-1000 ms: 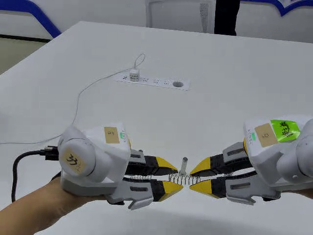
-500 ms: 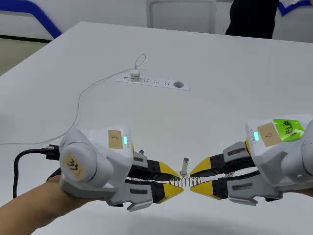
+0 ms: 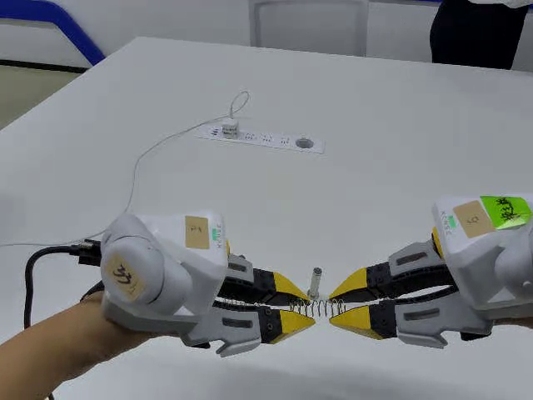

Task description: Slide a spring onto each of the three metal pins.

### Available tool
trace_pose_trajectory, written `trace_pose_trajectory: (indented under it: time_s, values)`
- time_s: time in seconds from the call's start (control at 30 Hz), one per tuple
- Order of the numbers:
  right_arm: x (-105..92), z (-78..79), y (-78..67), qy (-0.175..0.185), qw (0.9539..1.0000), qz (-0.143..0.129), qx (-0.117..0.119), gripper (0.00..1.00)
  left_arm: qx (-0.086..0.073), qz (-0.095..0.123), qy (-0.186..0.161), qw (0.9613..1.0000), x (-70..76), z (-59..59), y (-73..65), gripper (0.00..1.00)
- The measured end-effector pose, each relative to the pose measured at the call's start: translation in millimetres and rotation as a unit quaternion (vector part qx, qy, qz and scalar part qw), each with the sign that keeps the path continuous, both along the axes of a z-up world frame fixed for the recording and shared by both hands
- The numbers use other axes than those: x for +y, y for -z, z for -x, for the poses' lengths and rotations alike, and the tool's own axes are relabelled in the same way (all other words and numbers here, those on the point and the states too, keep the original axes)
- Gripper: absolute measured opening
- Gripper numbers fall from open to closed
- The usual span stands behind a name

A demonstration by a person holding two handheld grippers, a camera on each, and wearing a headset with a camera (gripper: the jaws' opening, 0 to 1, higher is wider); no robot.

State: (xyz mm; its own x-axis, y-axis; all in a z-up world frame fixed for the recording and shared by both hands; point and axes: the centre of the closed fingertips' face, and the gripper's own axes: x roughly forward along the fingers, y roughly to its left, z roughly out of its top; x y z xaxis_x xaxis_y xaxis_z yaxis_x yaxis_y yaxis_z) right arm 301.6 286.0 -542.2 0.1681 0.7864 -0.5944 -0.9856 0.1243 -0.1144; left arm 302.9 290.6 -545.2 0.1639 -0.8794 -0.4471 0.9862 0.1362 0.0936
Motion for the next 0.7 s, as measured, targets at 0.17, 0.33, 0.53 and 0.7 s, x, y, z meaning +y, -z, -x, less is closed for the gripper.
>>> trace_pose_trajectory:
  time_s: [0.17,0.33,0.53,0.7]
  values:
    - [4.2,1.6,-13.1,-0.001,0.9993,-0.034,0.014,0.11,-0.006,-0.003,-0.003,1.0000,2.2,-3.2,-0.9,0.10]
    - [11.4,2.8,-25.3,-0.002,0.9977,-0.064,0.023,0.11,-0.009,-0.009,-0.002,0.9999,1.4,-3.9,1.0,0.10]
    - [19.0,2.6,-31.5,0.001,0.9960,-0.085,0.029,0.11,-0.010,-0.010,-0.002,0.9999,-0.9,-4.4,1.5,0.10]
    - [23.8,1.9,-34.8,0.009,0.9945,-0.098,0.036,0.11,-0.008,-0.008,-0.004,0.9999,-0.8,-5.2,1.1,0.10]
